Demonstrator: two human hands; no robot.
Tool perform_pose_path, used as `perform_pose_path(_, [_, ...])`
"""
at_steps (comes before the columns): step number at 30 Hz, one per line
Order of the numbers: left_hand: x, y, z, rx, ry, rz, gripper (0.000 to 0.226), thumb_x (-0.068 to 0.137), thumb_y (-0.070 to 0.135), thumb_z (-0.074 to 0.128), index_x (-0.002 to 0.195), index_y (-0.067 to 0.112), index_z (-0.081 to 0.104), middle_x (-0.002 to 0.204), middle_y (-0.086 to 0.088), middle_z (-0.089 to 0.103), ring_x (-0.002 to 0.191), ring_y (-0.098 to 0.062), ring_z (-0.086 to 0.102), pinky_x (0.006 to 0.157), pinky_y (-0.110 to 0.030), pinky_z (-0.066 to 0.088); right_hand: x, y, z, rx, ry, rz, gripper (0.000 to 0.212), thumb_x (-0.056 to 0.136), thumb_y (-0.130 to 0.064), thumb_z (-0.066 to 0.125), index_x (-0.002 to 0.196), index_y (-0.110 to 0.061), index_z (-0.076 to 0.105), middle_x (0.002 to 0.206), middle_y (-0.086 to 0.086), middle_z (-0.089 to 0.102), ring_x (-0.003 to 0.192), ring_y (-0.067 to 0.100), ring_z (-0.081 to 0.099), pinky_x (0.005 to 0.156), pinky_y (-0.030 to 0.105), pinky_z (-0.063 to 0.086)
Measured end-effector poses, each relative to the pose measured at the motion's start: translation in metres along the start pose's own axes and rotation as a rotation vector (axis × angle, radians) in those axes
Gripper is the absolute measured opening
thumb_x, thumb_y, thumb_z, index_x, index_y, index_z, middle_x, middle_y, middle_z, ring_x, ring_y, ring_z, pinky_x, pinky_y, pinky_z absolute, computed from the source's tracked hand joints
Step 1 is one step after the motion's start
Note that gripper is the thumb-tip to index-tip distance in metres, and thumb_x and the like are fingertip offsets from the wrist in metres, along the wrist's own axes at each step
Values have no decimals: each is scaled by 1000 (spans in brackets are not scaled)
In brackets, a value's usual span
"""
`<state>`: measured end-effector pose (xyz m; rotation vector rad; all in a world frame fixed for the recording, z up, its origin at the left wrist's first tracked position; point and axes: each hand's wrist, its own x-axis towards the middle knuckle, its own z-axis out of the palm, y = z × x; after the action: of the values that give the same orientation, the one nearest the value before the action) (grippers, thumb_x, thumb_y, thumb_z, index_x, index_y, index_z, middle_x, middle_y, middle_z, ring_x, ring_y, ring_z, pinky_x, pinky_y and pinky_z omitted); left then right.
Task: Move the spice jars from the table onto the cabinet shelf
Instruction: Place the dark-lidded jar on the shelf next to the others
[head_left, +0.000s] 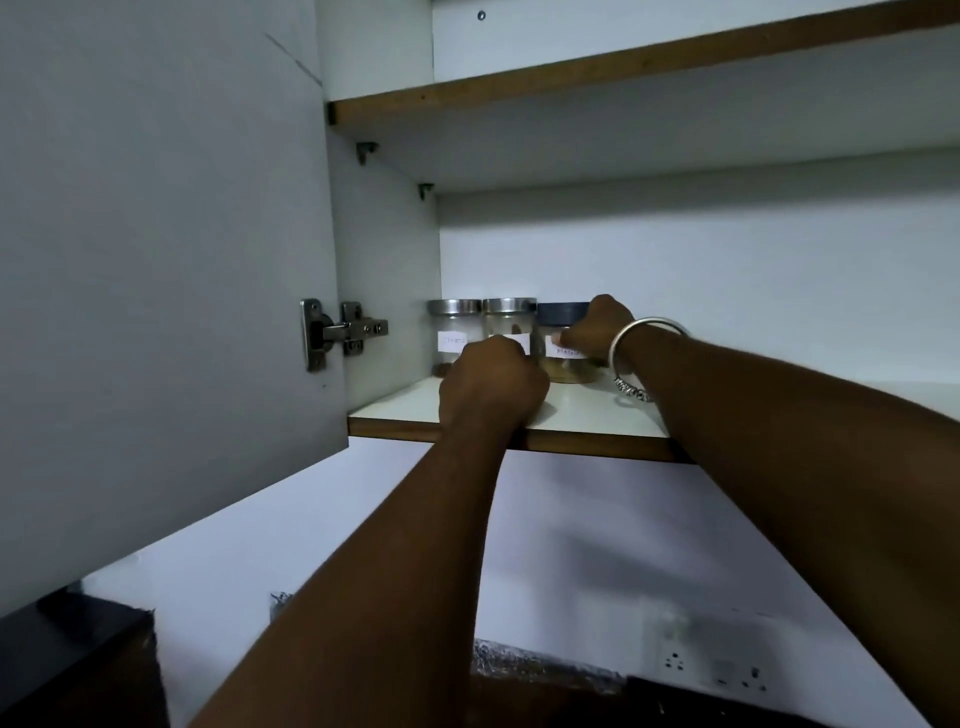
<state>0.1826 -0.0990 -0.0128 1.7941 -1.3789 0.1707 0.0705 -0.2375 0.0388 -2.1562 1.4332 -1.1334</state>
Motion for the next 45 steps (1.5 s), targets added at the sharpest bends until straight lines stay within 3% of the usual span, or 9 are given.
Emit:
perform_pose_path(7, [-6, 3, -4, 12, 5, 29, 18, 85, 20, 52, 72, 21, 63, 91, -5, 71, 89, -29, 65, 74, -31, 48, 3, 4, 1, 65, -70, 11, 47, 87, -16, 79, 128, 2, 62, 121, 21, 71, 113, 37, 69, 102, 45, 56])
perform_pose_path(14, [-6, 2, -4, 5, 40, 40, 19, 88, 22, 57, 80, 18, 73, 90, -4, 73, 91, -29, 69, 77, -33, 55, -10, 5, 0, 23, -102, 32, 69, 91, -35, 77, 145, -3, 49, 137, 18, 62, 125, 34, 62, 110, 44, 49])
perform_pose_path(22, [-17, 2, -10, -119, 204, 99, 28, 89, 28, 56, 95, 18, 81, 96, -5, 80, 91, -30, 73, 85, -39, 61, -57, 4, -43, -86, -352, 103, 38, 90, -43, 78, 106, -9, 66, 91, 7, 60, 91, 22, 66, 99, 37, 58])
perform_pose_path(26, [-31, 5, -12, -209, 226, 140, 40, 81, 41, 49, 89, 19, 82, 87, -3, 80, 82, -26, 74, 80, -37, 61, -111, 14, -73, 39, -354, 119, 37, 97, -25, 72, 67, -13, 54, 63, 4, 54, 35, 4, 54, 40, 9, 42])
perform_pose_path(33, [-89, 29, -22, -322, 167, 275, 20, 86, 8, 64, 94, 12, 82, 93, -3, 80, 87, -19, 73, 83, -37, 58, -233, 12, -93, 412, -268, -16, 36, 103, -17, 60, 70, -12, 48, 83, 11, 41, 91, 23, 31, 79, 36, 31])
perform_pose_path(35, [-129, 46, -16, -482, 138, 348, 20, 84, 6, 64, 93, 11, 81, 88, 4, 77, 82, -7, 71, 78, -31, 59, -274, 25, -93, 548, -222, -54, 28, 104, -13, 57, 83, 4, 59, 85, 16, 50, 121, 33, 64, 77, 38, 31])
perform_pose_path(37, [-180, 55, -10, -690, 82, 354, 20, 85, 7, 64, 94, 13, 81, 86, 9, 76, 83, 0, 71, 75, -22, 58, -313, 42, -90, 669, -131, -82, 22, 104, -9, 55, 105, 2, 74, 105, 21, 73, 129, 46, 44, 83, 39, 47])
perform_pose_path(40, [-264, 50, 9, -861, 20, 255, 18, 89, 6, 67, 97, 14, 81, 93, 2, 79, 92, -11, 74, 75, -30, 61, -385, 77, -75, 788, -5, -57, 29, 103, -2, 56, 127, -10, 72, 120, 10, 76, 119, 26, 70, 103, 37, 56])
perform_pose_path(45, [-391, 8, 51, -873, -195, 260, 22, 88, -6, 67, 100, 8, 78, 101, -5, 77, 98, -8, 73, 86, -21, 56, -494, 161, -24, 584, 13, -7, 32, 96, 10, 58, 122, -3, 72, 119, 9, 75, 113, 14, 69, 101, 24, 52])
